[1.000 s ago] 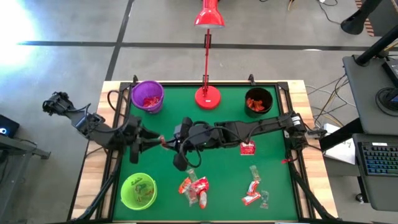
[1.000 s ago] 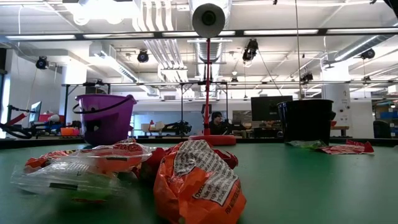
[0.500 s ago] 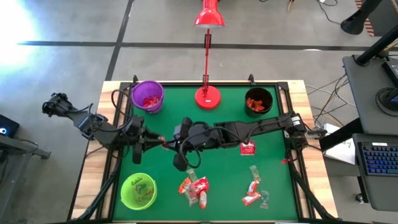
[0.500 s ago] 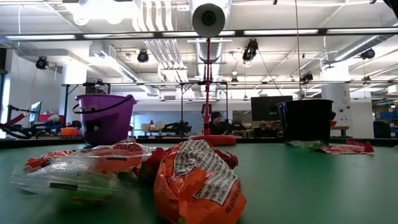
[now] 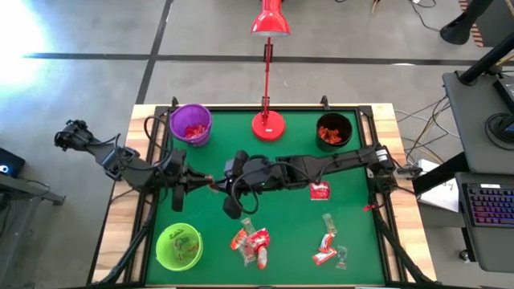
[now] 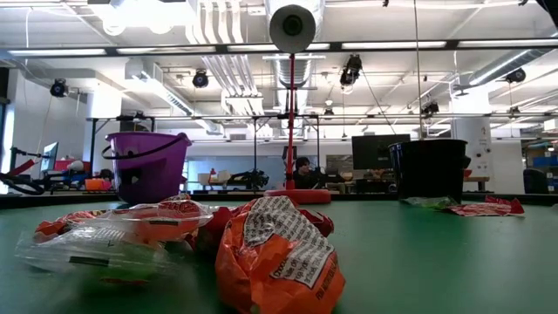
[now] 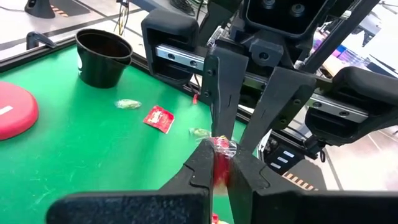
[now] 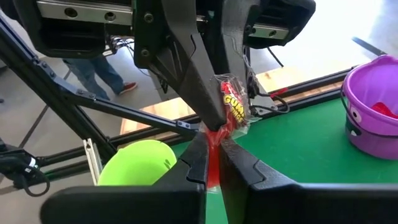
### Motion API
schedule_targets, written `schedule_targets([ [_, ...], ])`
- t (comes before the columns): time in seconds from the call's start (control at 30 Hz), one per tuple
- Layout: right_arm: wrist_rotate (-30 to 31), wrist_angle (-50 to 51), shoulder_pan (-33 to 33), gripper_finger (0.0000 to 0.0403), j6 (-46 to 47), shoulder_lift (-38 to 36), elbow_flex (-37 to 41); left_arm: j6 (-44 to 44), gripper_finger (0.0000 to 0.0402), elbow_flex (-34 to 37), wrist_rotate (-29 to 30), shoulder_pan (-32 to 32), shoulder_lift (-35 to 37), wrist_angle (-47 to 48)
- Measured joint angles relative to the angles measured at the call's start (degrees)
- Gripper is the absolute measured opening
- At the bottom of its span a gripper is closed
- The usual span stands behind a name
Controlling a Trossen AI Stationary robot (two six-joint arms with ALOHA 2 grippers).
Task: Sort candy
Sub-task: Put the red gummy into the light green bucket
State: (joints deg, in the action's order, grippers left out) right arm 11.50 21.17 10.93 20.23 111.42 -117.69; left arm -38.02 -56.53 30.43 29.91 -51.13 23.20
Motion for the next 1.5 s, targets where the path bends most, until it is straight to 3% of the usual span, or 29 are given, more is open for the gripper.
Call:
schedule_targets([
  [0.53, 1.37, -0.92, -1.00, 0.0078, -1.84, 0.20, 0.00, 2.80, 0.0002, 0.00, -0.95, -0.07, 0.13, 0.14],
  [0.8, -0.91, -0.19, -1.41, 0.0146, -0.74, 0.24, 0.00, 2.58, 0.0002, 0.00, -2.62, -0.02, 0.28, 0.50],
  [1.13, -11.18, 4.28, -1.50, 0.0178, 3.89, -1.69, -0.09, -6.00, 0.0002, 0.00, -17.39, 0.01, 3.44, 13.84],
  [1.23, -15.49, 8.58, -1.25, 0.0178, 6.83, -2.03, -0.09, -9.50, 0.0002, 0.00, -24.72, 0.14, 3.40, 16.59],
  [1.5, -16.27, 20.66, -0.56, 0.0178, 10.51, -2.32, -0.09, -15.65, 0.0002, 0.00, -42.19, 4.30, -1.52, 19.28],
])
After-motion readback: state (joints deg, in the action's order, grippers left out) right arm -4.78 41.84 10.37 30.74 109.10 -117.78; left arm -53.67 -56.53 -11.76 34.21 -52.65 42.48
